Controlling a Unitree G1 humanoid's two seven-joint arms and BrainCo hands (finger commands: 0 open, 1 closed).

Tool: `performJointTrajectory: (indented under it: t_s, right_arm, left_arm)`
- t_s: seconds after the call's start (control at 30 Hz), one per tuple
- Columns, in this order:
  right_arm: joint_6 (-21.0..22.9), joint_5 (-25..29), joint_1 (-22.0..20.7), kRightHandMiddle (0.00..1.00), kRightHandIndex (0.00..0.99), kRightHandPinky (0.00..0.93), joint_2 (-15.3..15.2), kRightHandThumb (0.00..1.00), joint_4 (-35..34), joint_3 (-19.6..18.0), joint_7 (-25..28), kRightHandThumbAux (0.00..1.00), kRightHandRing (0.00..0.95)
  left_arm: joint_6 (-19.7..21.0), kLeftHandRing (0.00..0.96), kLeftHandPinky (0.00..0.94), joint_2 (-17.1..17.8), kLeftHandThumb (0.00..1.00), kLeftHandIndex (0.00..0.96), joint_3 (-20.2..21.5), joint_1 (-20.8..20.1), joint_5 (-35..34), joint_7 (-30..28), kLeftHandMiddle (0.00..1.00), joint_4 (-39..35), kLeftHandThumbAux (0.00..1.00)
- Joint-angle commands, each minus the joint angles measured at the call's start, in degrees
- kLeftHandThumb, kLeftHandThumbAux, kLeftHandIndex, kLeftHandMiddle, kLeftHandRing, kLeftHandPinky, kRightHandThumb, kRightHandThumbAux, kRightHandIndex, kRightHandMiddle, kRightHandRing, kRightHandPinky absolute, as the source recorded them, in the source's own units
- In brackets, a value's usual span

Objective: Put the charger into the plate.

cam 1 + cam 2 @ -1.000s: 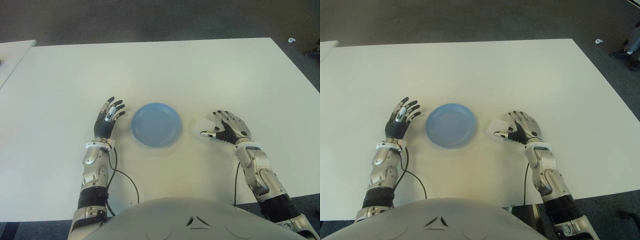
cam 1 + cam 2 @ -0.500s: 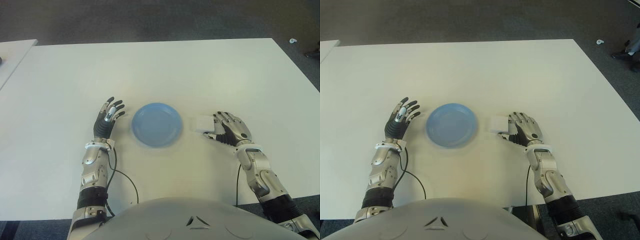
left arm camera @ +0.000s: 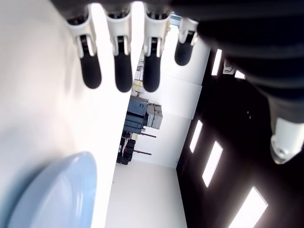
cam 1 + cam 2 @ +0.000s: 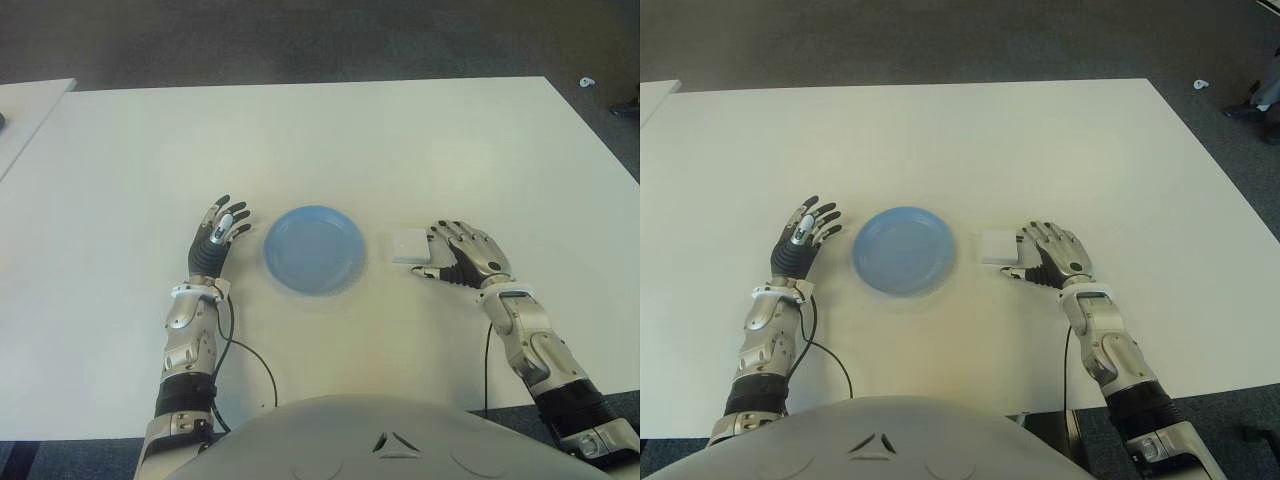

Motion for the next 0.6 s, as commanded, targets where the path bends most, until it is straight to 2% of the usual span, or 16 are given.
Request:
performJointTrajectory:
  t_s: [0.03,0.6]
  right_arm:
    - [0.81,-0.26,-0.49,0.000,0.000,0.000,-0.75,0.313,2.89,0.13,0.88,0.295,0.000]
    - [1.89,0.42,-3.86,0.000,0.000,0.000,0.12,0.324,6.71,0.25,1.10,0.325,0.000]
  left_arm:
    - [-0.57,0.245,0.255,0.21,0.000,0.133,-0.03,-0.58,0.61,-0.42,0.234,1.49,0.489]
    - [-1.29,0.244,0.255,0.81,0.000,0.126,0.53,-1.49,-0.15,-1.63,0.229,3.13,0.486]
